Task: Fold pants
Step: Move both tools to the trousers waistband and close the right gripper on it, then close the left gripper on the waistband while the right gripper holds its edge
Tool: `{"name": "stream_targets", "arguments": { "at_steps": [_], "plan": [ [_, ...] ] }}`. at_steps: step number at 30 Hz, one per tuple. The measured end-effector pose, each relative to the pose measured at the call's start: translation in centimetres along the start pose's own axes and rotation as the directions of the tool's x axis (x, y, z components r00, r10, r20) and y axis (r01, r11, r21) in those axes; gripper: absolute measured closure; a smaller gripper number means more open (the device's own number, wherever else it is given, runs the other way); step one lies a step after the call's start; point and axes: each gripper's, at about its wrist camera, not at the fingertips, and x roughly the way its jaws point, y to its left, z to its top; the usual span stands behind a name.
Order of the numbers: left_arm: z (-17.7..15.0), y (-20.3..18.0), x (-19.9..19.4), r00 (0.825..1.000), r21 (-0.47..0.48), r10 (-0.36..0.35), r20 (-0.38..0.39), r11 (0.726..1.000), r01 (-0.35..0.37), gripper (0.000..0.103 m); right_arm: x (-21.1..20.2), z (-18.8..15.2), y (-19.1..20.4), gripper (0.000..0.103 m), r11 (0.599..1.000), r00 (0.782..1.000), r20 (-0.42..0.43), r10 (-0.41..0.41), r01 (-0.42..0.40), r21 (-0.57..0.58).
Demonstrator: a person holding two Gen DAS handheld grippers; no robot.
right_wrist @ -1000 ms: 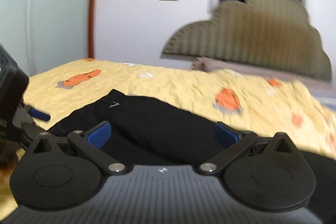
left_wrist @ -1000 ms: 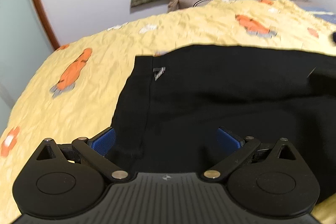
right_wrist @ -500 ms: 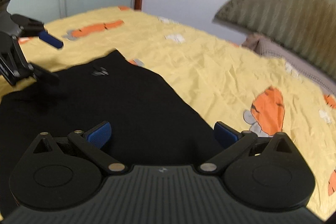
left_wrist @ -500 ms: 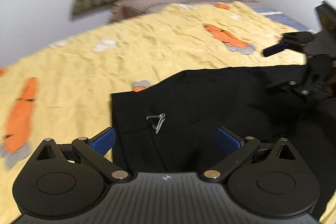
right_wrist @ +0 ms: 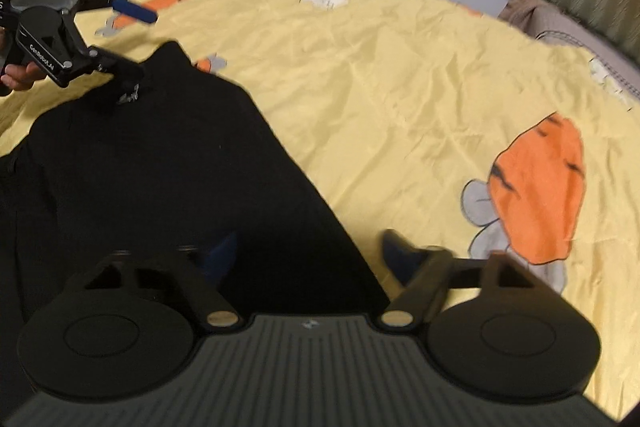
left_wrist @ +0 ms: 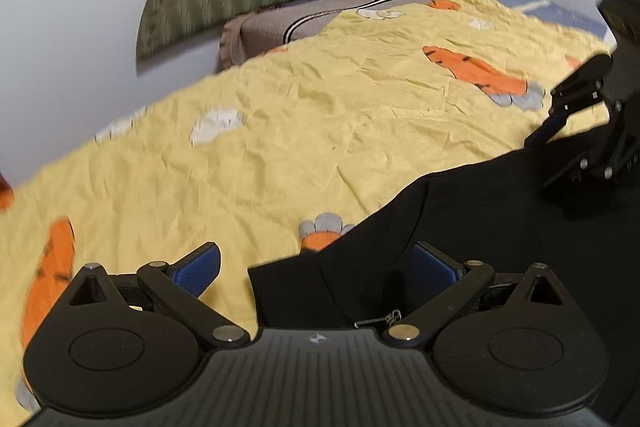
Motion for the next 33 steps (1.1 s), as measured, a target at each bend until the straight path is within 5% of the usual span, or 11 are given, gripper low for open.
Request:
{"name": "stream_targets", "arguments": {
  "at_steps": [4,6,7,13,18,23,27,30,32,33],
  "plan": [
    [0.5,-0.4,0.2,1.000,0.043,-0.005,0.008,0.999,0.004,0.001,0.4,0.0,-0.1,0.059,0.999,1.000,-0.008,0.030,-0.030,0.013],
    [0.9,-0.5,0.3,1.000,0.061,-0.019,0.010,0.998,0.018,0.001,0.2,0.0,-0.1,0.088,1.000,1.000,0.004,0.013,-0.013,0.017],
    [1.1,-0.6,0.3,0.999,0.075,-0.036,0.012,0.997,0.035,0.001,0.0,-0.1,0.1,0.094,1.000,1.000,0.015,-0.013,0.013,0.011],
    [1.8,-1.9,0.8,0.997,0.204,-0.082,0.000,0.976,0.081,0.001,-1.2,-1.0,4.1,0.098,0.980,0.986,0.063,-0.156,0.162,-0.118],
    [1.5,-4.4,-0.7,0.995,0.335,-0.094,0.045,0.939,0.074,0.001,-3.0,-2.6,9.6,0.098,0.902,0.948,0.157,-0.278,0.314,-0.295],
    [0.5,-8.4,-2.9,0.984,0.569,-0.126,0.127,0.822,0.032,0.000,-4.7,-4.3,13.9,0.099,0.809,0.914,0.232,-0.334,0.404,-0.426],
    [-0.2,-11.1,-2.6,0.986,0.708,-0.151,0.071,0.704,0.057,0.001,-5.4,-4.9,16.0,0.099,0.760,0.903,0.250,-0.350,0.430,-0.488],
    [-0.3,-12.1,-1.7,0.992,0.737,-0.108,0.057,0.675,0.031,0.017,-6.2,-4.9,16.8,0.099,0.748,0.895,0.271,-0.355,0.445,-0.492],
    [0.4,-11.8,-1.4,0.994,0.701,-0.106,0.031,0.711,0.054,0.050,-6.7,-5.0,17.2,0.099,0.749,0.892,0.281,-0.355,0.451,-0.485],
    [0.7,-11.5,-1.3,0.994,0.674,-0.113,0.015,0.735,0.073,0.056,-6.8,-5.1,17.3,0.099,0.751,0.891,0.282,-0.355,0.452,-0.482]
  ]
}}
